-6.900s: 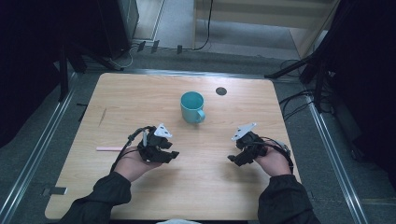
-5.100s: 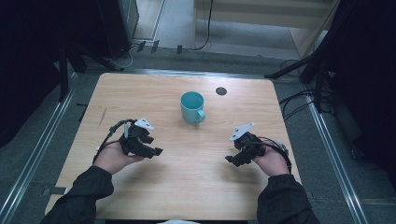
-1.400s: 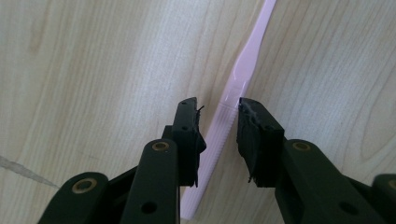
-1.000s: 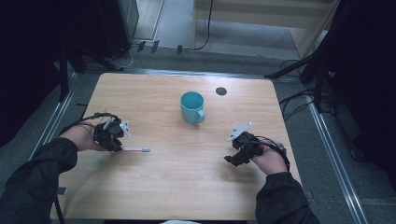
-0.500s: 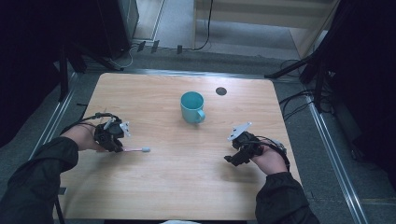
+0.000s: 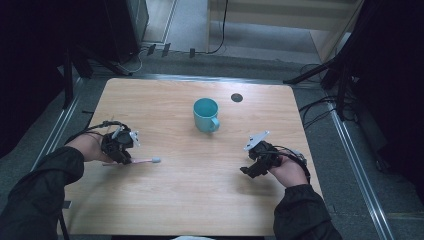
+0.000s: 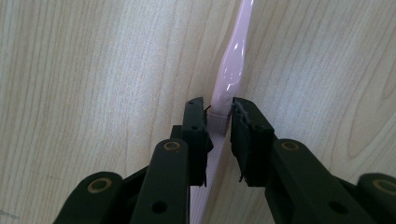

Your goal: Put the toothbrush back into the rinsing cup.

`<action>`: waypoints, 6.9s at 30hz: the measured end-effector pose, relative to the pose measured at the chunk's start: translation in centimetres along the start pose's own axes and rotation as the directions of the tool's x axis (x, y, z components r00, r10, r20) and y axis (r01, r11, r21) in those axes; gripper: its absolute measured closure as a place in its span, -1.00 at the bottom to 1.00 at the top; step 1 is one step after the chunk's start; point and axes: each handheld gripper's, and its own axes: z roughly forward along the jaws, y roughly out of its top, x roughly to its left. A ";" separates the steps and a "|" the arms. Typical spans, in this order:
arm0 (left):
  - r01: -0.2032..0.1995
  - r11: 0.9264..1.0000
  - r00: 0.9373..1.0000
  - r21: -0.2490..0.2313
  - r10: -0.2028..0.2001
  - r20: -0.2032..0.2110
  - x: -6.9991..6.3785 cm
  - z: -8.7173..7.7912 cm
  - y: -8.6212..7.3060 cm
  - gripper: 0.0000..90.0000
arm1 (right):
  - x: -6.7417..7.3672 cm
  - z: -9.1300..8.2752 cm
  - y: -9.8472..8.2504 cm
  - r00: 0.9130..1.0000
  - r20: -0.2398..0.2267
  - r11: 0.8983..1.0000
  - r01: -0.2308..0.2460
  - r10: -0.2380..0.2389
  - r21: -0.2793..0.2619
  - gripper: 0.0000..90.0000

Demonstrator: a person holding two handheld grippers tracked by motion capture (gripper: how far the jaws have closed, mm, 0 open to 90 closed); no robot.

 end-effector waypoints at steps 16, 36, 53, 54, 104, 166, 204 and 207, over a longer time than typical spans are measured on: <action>0.003 1.000 1.000 -0.002 -0.002 0.004 -0.2 0.3 -0.2 0.64 | 0.0 0.0 0.0 1.000 0.001 1.000 0.002 -0.002 0.000 -0.48; 0.148 0.989 0.988 -0.005 -0.147 0.049 0.0 0.5 -0.4 0.74 | 0.0 0.1 0.0 1.000 0.001 1.000 0.007 -0.007 0.003 -0.48; 0.206 0.978 0.977 -0.002 -0.206 0.062 0.2 0.1 0.1 0.75 | 0.1 0.2 0.1 1.000 0.006 1.000 0.015 -0.015 0.012 -0.48; 0.204 0.979 0.977 -0.010 -0.203 0.062 0.2 0.0 0.1 0.75 | 0.1 0.2 0.0 1.000 0.005 1.000 0.015 -0.015 0.012 -0.48; 0.447 0.746 0.878 -0.493 -0.470 0.084 -0.2 -5.7 1.1 0.74 | 0.1 0.1 0.1 1.000 0.000 1.000 0.012 -0.012 0.004 -0.48; 0.395 0.454 0.826 -0.799 -0.557 0.091 -2.2 -9.5 10.2 0.74 | 0.0 -0.8 -1.2 0.999 0.011 0.999 -0.031 0.032 -0.031 -0.48; 0.346 0.463 0.849 -0.816 -0.525 0.063 0.8 -11.4 18.6 0.74 | -0.1 -0.8 -1.2 0.999 0.003 0.999 -0.033 0.033 -0.034 -0.48; 0.345 0.462 0.850 -0.817 -0.522 0.064 1.1 -11.2 19.6 0.74 | -0.1 -0.8 -1.2 0.999 0.004 0.999 -0.033 0.033 -0.036 -0.48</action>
